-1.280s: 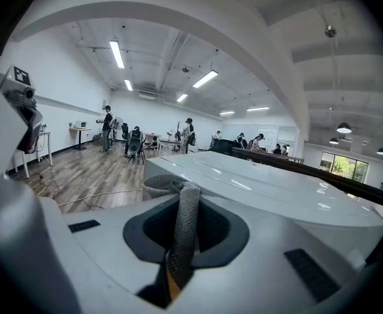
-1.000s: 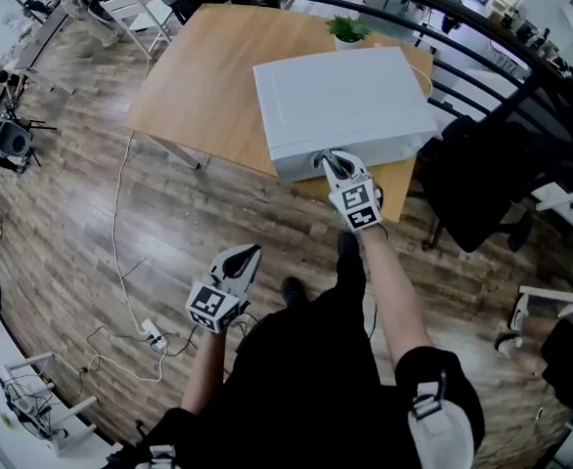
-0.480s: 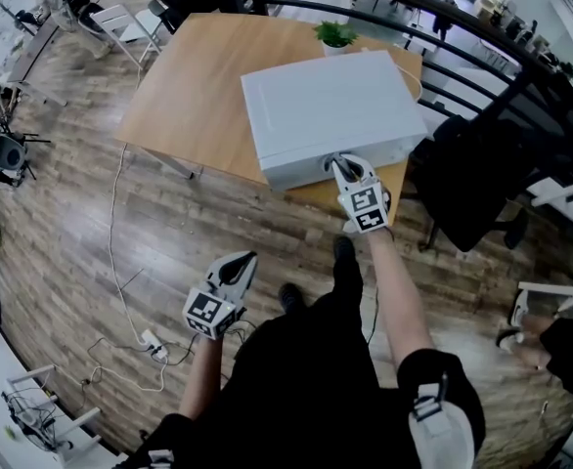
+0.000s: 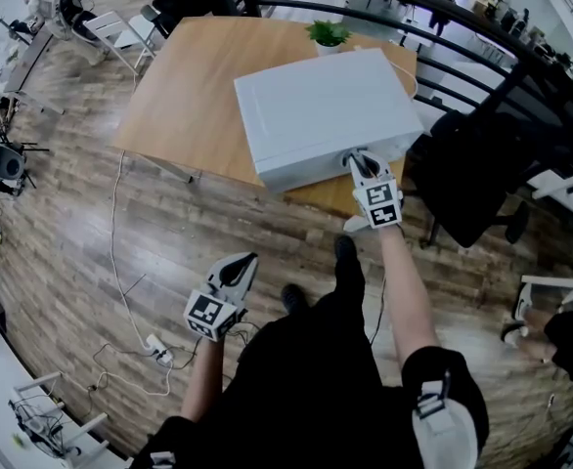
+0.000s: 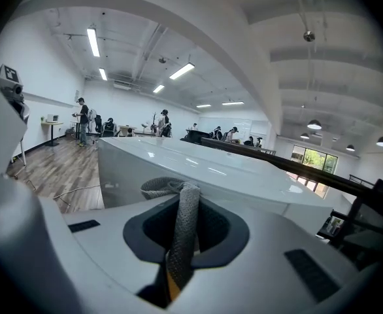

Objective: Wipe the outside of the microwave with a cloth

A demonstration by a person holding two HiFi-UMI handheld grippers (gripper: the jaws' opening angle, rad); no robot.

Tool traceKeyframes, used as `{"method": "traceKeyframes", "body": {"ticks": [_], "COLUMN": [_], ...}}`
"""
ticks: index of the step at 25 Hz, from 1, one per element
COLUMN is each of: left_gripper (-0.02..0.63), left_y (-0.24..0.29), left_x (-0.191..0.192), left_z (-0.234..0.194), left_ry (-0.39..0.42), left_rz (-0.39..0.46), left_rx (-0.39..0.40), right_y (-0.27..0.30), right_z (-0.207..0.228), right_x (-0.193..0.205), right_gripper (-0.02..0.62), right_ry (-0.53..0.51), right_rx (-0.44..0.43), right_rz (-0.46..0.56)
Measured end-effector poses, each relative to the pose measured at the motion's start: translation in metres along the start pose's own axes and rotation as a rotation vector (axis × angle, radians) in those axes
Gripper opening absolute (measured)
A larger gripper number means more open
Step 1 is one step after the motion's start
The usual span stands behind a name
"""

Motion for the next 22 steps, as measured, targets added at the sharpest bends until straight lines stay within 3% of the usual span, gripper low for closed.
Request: {"method": "traceKeyframes", "body": {"ticks": [10,17,22], "left_gripper": [0.006,0.006,0.006], "left_y": [0.007,0.009,0.012], "left_x": [-0.001,-0.002,0.000], "left_z": [0.004,0.010,0.013], "left_ry": [-0.002,0.003,0.002], "left_rz": [-0.030,-0.034,-0.042], "left_rx": [0.009,0.022,0.024], "right_y": [-0.004,-0.016,-0.012], "right_z": [0.046,0.085,0.091], "right_x": [0.020,0.034,0.044], "right_gripper": [0.035,0.035,0.034], "right_ry": [0.019,0.113,0.142], "right_rx": [0.088,0.155,0.155], "right_rz": [-0.038,-0.041,-0.047]}}
Point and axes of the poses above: the fingertips, and each gripper's own axes: y forward along the fingers, z to its right, x out of its underside, the point moved 1 cm from there along -y, backward along the fingers, and after that the axes turned 14 degrees about -z, right-handed, at the moved point
